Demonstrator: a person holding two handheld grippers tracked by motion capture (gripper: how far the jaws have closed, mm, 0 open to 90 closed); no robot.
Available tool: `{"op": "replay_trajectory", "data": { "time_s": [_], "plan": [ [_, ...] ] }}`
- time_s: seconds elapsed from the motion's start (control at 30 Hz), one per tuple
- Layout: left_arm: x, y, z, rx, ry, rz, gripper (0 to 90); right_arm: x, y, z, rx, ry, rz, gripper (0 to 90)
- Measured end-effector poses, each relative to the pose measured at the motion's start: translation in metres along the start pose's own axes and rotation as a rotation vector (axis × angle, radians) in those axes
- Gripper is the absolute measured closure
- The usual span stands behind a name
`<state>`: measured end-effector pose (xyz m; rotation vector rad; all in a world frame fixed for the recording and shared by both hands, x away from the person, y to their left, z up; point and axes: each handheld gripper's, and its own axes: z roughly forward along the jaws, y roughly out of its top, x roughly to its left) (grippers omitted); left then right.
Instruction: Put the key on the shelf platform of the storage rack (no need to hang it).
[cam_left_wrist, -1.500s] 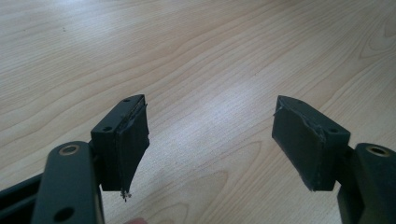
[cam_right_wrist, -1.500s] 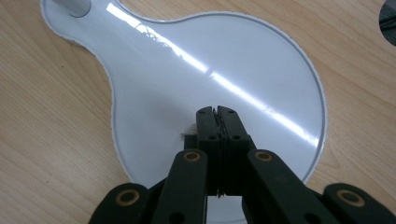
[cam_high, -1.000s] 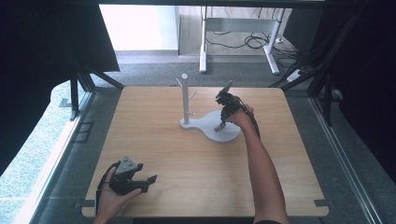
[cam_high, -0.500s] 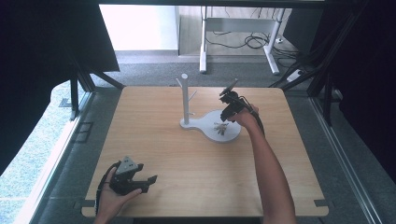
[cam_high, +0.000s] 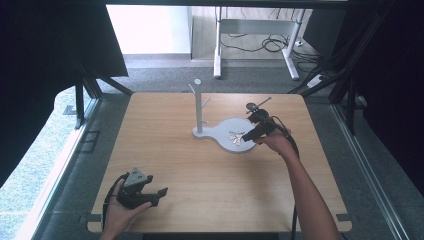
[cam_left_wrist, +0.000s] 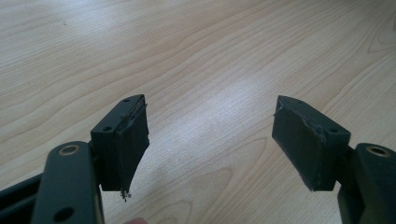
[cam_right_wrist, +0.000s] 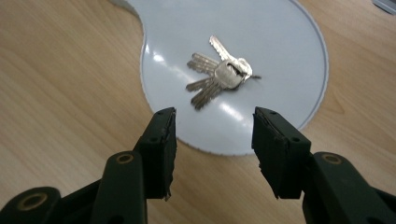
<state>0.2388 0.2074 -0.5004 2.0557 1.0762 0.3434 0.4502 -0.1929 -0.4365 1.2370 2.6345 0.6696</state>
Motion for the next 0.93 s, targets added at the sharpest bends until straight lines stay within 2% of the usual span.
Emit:
{"op": "replay_trajectory", "data": {
  "time_s": [0.27,0.3,0.37,0.4,0.43,0.47,0.5,0.7,0.77,0.8,0.87,0.9,0.93],
  "plan": [
    [0.003,0.000,-0.003,-0.004,0.009,-0.009,27.2,0.005,-0.036,-0.014,-0.055,0.035,-0.016,49.7],
    [0.003,-0.001,-0.003,-0.004,0.011,-0.011,27.2,0.006,-0.052,-0.019,-0.083,0.054,-0.006,49.7],
    [0.002,-0.001,-0.003,-0.002,0.010,-0.010,27.2,0.006,-0.057,-0.020,-0.092,0.055,-0.003,49.8],
    [0.002,-0.001,-0.002,-0.002,0.010,-0.010,27.2,0.006,-0.073,-0.023,-0.109,0.050,0.000,49.8],
    [0.001,-0.001,-0.001,0.001,0.010,-0.008,27.2,0.006,-0.080,-0.025,-0.119,0.051,0.005,49.7],
    [0.001,0.000,-0.001,0.003,0.009,-0.004,27.2,0.006,-0.080,-0.025,-0.119,0.051,0.005,49.7],
    [-0.001,0.000,0.000,0.005,0.012,-0.007,27.2,0.005,-0.097,-0.026,-0.142,0.059,0.023,49.7],
    [-0.001,-0.001,0.002,0.023,0.019,0.001,27.0,0.002,-0.135,-0.023,-0.181,0.052,0.071,50.3],
    [-0.001,-0.001,0.002,0.021,0.020,-0.003,27.0,0.002,-0.139,-0.022,-0.191,0.056,0.076,50.3],
    [-0.001,-0.001,0.002,0.022,0.023,-0.003,27.0,0.004,-0.147,-0.023,-0.215,0.051,0.079,49.2],
    [-0.001,-0.001,0.002,0.021,0.023,-0.002,27.0,0.005,-0.149,-0.024,-0.230,0.049,0.086,48.3],
    [-0.001,-0.001,0.002,0.020,0.024,-0.003,27.0,0.006,-0.151,-0.025,-0.254,0.042,0.085,47.1],
    [-0.001,-0.001,0.002,0.020,0.024,-0.004,26.9,0.006,-0.155,-0.025,-0.290,0.033,0.105,44.5]
  ]
}}
